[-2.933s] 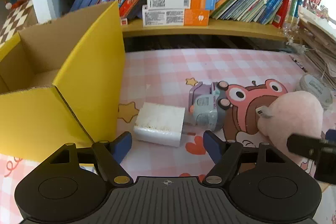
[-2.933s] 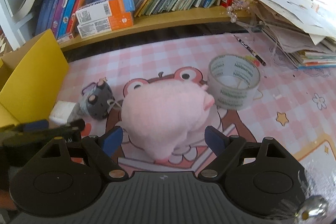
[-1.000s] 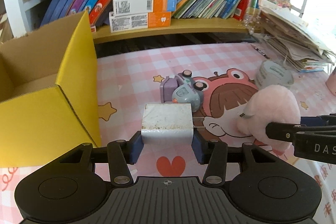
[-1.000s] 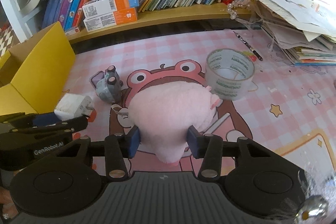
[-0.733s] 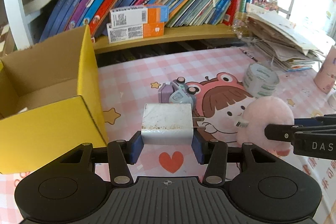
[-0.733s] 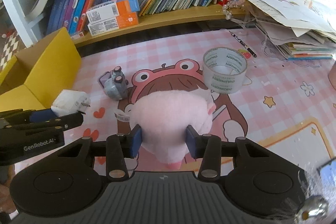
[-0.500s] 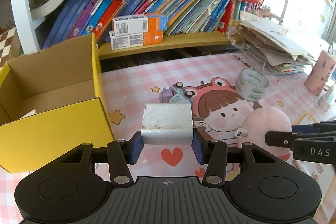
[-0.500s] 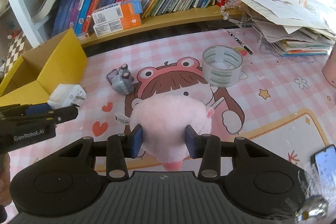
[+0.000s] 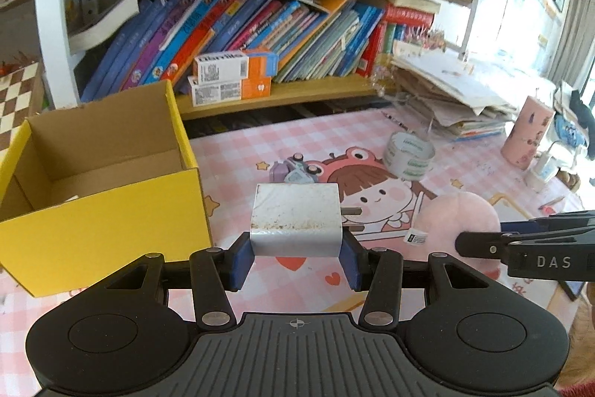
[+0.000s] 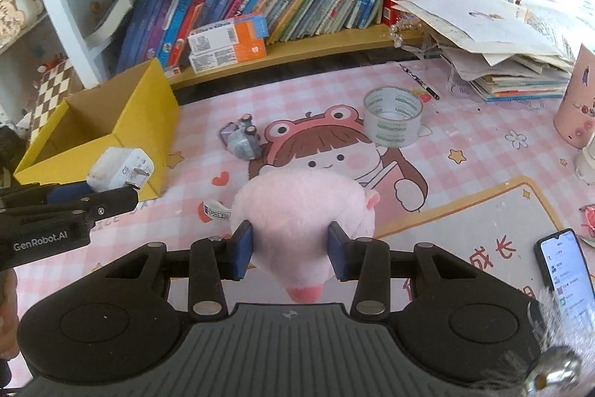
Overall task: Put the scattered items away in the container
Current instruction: 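Lift and carry the charger and pink plush over the yellow box with both tools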
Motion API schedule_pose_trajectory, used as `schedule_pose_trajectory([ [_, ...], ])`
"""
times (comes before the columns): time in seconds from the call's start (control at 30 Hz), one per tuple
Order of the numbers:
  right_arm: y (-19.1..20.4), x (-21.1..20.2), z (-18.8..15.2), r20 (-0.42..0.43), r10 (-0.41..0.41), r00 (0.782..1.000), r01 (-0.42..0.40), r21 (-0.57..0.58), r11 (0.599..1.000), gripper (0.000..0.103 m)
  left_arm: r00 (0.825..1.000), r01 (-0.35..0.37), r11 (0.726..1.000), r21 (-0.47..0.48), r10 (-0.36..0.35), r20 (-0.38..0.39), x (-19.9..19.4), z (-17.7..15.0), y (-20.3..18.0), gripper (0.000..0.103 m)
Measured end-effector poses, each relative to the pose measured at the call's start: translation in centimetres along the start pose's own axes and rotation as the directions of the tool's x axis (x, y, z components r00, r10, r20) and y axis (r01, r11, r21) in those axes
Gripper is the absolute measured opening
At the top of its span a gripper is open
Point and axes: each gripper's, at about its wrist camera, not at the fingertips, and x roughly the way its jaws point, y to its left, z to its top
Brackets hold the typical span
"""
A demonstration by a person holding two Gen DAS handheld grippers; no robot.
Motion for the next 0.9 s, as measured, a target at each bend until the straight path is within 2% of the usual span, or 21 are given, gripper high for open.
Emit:
schedule_pose_trajectory([
  [0.37, 3.1, -2.0, 0.3, 0.02, 0.033, 0.999, -0.032, -0.067, 0.997, 0.039, 0.997, -0.013, 0.997, -0.072, 0.018, 0.071, -4.0, -0.8, 2.6, 0.047],
  [0.6, 4.9, -2.2, 1.0, 0.016, 0.048, 0.999, -0.046, -0.114, 0.992, 0.039, 0.995, -0.037, 0.992, -0.12, 0.047, 0.084, -5.1, -1.3, 4.6, 0.047],
  [0.9, 7.0, -2.1, 1.7, 0.011, 0.076, 0.997, -0.074, -0.166, 0.983, 0.039, 0.991, -0.066, 0.99, -0.126, 0.08, 0.108, -6.3, -1.8, 6.0, 0.047],
])
